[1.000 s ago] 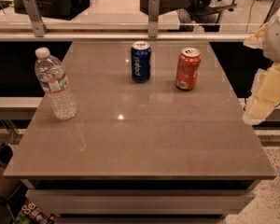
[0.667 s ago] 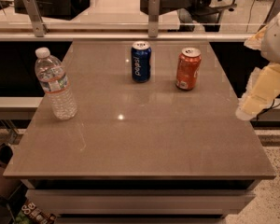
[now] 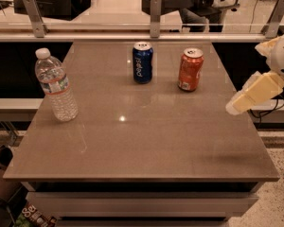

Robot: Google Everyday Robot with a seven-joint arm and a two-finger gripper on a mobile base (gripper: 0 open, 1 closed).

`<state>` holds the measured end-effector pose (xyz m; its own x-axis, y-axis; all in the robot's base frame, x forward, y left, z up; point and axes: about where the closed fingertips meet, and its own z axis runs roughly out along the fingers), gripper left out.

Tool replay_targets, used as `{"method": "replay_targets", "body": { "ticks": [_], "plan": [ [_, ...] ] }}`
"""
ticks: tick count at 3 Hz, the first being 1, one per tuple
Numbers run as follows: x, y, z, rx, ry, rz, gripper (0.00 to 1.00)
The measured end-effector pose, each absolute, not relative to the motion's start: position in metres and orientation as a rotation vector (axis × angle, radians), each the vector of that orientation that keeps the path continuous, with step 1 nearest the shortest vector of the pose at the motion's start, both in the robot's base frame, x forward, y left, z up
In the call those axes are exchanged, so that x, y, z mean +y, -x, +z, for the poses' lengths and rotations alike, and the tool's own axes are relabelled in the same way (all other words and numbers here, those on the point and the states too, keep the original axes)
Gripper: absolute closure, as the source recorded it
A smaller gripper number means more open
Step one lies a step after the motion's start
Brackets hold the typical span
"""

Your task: Move coke can near water bottle

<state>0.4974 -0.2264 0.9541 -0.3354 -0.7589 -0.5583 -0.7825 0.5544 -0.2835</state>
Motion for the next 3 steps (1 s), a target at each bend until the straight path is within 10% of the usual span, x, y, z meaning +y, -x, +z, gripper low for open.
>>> {"method": "replay_targets", "body": {
  "ticks": [3],
  "plan": [
    [-0.215, -0.598, 0.945, 1.849, 0.871, 0.21, 0.0]
  ]
}}
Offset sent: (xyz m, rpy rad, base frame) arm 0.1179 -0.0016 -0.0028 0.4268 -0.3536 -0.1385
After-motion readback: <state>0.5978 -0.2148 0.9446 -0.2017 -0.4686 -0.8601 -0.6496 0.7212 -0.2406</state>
